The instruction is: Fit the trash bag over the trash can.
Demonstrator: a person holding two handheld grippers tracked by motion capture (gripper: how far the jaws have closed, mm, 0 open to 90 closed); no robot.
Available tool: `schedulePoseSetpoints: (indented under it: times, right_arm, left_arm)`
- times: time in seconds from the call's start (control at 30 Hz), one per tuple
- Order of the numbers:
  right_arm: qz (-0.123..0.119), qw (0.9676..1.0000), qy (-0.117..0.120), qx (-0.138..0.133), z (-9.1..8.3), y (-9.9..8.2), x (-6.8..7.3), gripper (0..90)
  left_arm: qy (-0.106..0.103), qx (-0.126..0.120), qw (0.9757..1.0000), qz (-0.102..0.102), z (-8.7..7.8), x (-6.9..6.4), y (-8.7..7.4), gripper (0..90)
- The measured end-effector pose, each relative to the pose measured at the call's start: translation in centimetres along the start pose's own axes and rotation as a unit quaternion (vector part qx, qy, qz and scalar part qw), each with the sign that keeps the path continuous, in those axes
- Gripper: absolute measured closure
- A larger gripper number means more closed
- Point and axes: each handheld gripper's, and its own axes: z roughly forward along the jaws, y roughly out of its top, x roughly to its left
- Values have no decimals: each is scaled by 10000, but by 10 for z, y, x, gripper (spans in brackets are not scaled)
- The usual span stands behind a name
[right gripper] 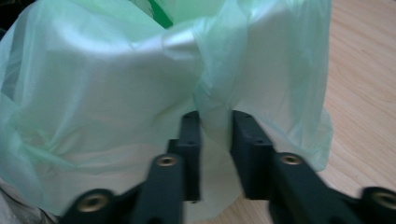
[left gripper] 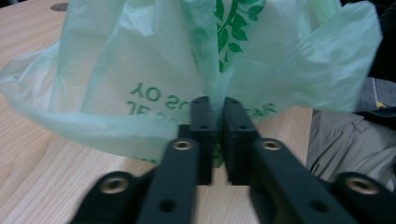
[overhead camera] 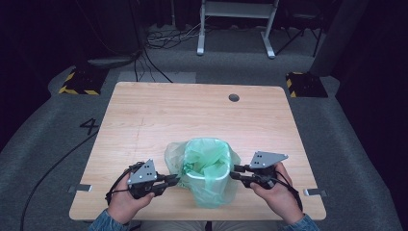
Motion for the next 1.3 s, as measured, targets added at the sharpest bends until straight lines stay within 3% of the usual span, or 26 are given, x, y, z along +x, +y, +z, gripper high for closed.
schedulePoseSetpoints:
  times: [0.1,0.3,0.43,0.7,0.73,0.77,0.9,1.03,1.13,1.3]
  right_arm:
    - [46,9999,109,120,7,-4,-2,900]
    - [169,9992,160,317,18,-15,-6,900]
    - [293,9984,211,436,25,-23,-9,900]
    - [347,9973,112,636,35,-37,-13,900]
    - [337,9974,114,623,34,-37,-13,866]
    - [334,9976,85,607,33,-37,-14,738]
    - [317,9987,-107,392,17,-33,-16,566]
    - [315,9989,-307,169,-4,-23,-18,453]
    - [315,9988,-373,30,-11,-17,-19,413]
    - [174,9987,-465,-135,-22,-3,-21,375]
  left_arm:
    - [13,18,10000,-68,4,3,-2,900]
    - [63,155,9997,-156,15,8,-13,900]
    - [206,221,9994,-159,19,13,-19,900]
    - [320,258,9986,-333,25,18,-30,876]
    - [364,176,9985,-366,23,18,-30,809]
    - [384,102,9984,-395,21,18,-30,731]
    - [439,-559,9955,-624,1,18,-25,540]
    - [609,-889,9926,-559,-17,17,-13,447]
    - [784,-940,9915,-434,-22,19,-6,408]
    - [1000,-838,9903,-481,-24,26,4,370]
